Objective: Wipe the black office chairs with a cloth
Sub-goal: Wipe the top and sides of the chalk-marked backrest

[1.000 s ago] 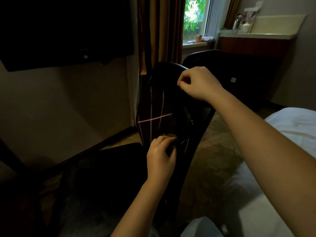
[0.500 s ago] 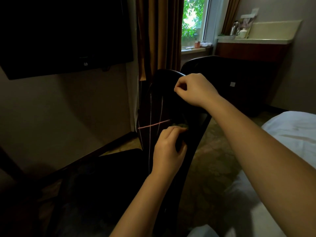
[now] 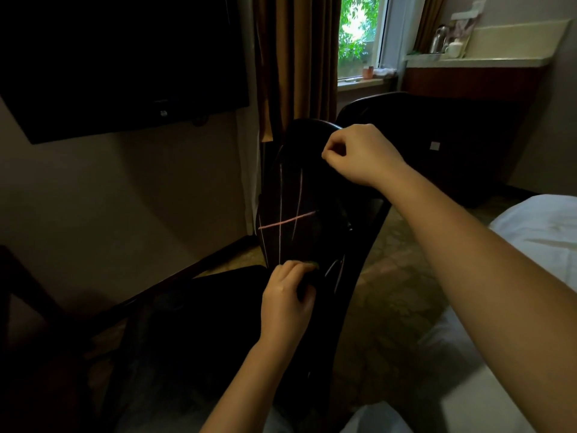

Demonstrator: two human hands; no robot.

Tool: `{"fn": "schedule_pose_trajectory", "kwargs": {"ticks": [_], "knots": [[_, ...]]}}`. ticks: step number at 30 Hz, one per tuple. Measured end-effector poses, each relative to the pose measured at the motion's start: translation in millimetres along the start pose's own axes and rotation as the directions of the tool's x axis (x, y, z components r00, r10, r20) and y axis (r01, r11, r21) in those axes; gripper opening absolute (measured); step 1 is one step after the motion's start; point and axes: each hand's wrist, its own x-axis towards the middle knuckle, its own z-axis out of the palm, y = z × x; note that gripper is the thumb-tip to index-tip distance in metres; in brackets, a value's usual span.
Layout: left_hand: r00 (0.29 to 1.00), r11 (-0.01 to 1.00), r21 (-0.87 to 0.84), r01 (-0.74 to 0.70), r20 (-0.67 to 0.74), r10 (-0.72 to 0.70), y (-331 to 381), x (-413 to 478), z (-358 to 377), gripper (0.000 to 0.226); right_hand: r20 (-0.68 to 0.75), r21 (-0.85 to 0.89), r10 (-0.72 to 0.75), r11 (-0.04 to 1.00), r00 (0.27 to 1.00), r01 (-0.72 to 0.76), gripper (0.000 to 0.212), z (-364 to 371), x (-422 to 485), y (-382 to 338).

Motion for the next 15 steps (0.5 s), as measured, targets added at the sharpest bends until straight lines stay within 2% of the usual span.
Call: {"fn": "schedule_pose_trajectory", "kwargs": {"ticks": [5,11,15], "knots": [[1.000,0.999,-0.031,0.021,0.003,-0.021,16.5,16.0,-0.8,0.029,0.001,0.007,0.009,1.000,1.000,-0.009,0.017,0.3,0.3,-0.6],[0.990,0.991,-0.046,-0.126,-0.072,0.123,47.1,55.1,-2.2,0.030,0.010,0.016,0.023,1.000,1.000,-0.023,0.017,1.1,3.3,-1.7],[0.986,0.987,-0.054,-0.153,-0.073,0.149,49.8,63.4,0.9,0.032,0.004,0.013,0.009,1.000,1.000,-0.009,0.018,0.6,2.5,-0.5]]}}
